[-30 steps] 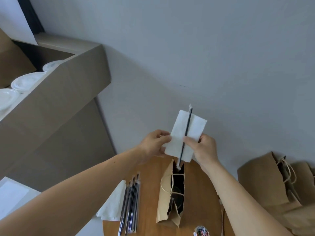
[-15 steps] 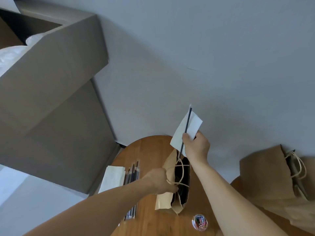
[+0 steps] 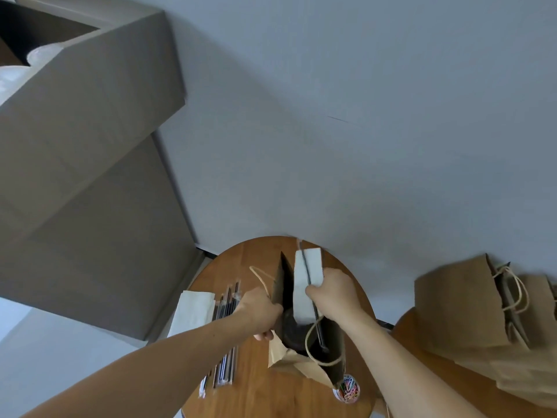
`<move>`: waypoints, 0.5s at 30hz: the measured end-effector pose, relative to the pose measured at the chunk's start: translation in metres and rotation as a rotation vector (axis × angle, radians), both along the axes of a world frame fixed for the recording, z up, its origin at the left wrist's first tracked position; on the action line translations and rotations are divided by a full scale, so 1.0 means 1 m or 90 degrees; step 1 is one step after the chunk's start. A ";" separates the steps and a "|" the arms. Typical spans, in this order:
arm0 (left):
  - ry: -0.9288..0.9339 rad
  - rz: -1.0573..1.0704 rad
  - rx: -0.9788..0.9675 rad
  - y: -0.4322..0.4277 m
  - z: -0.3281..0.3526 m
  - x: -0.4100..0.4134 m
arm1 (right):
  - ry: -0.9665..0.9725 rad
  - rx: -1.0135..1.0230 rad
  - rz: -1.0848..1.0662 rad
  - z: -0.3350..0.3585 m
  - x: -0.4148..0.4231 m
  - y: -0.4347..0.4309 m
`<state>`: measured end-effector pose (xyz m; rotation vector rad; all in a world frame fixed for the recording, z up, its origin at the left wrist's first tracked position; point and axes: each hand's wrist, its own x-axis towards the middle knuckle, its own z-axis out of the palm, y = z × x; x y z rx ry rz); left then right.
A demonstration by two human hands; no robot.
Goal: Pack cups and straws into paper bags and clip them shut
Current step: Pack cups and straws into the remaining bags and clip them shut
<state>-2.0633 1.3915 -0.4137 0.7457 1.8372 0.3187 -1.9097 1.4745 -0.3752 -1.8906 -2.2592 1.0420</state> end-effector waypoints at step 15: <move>-0.073 -0.046 0.050 -0.010 -0.004 0.006 | -0.279 0.007 0.148 -0.075 -0.021 -0.052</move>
